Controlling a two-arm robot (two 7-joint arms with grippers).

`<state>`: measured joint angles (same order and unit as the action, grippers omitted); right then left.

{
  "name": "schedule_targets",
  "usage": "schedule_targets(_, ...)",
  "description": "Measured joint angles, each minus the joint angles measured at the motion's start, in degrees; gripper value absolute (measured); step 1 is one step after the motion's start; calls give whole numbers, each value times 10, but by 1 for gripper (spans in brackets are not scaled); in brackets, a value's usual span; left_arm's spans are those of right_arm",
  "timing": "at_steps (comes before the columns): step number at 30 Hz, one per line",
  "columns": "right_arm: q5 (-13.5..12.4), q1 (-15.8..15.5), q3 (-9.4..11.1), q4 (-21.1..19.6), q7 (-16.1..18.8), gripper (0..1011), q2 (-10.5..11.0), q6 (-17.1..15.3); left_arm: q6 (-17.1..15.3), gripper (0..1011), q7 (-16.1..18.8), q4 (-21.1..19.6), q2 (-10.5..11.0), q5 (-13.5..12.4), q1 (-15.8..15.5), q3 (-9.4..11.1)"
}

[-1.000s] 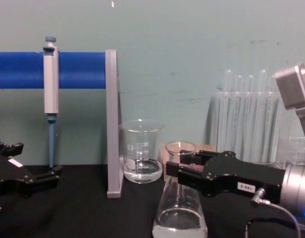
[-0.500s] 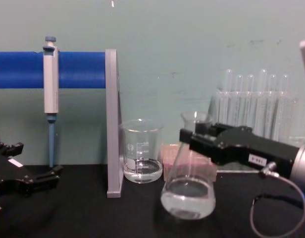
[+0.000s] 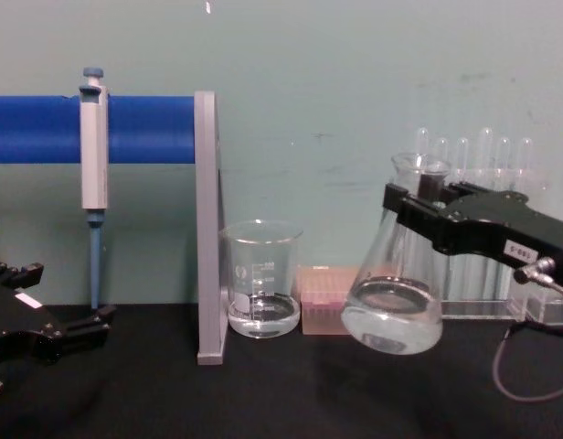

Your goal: Grasp the erlenmeyer flask with one hand, shake it three times, then place it back.

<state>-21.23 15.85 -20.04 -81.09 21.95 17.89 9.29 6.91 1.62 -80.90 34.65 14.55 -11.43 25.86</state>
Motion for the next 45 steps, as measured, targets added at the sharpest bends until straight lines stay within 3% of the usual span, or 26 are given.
schedule_targets(6, 24, -19, 11, -25, -28, 451, -1, -12, 0, 1001, 0, 0, 0, 0, 0, 0)
schedule_targets(24, 58, -38, 35, -34, -41, 451, -14, -26, 0, 1001, 0, 0, 0, 0, 0, 0)
schedule_targets(35, 64, -40, 37, -35, -23, 451, -18, -21, 0, 1001, 0, 0, 0, 0, 0, 0)
schedule_targets(45, 52, -35, 18, -33, 22, 451, -9, -12, 0, 1001, 0, 0, 0, 0, 0, 0)
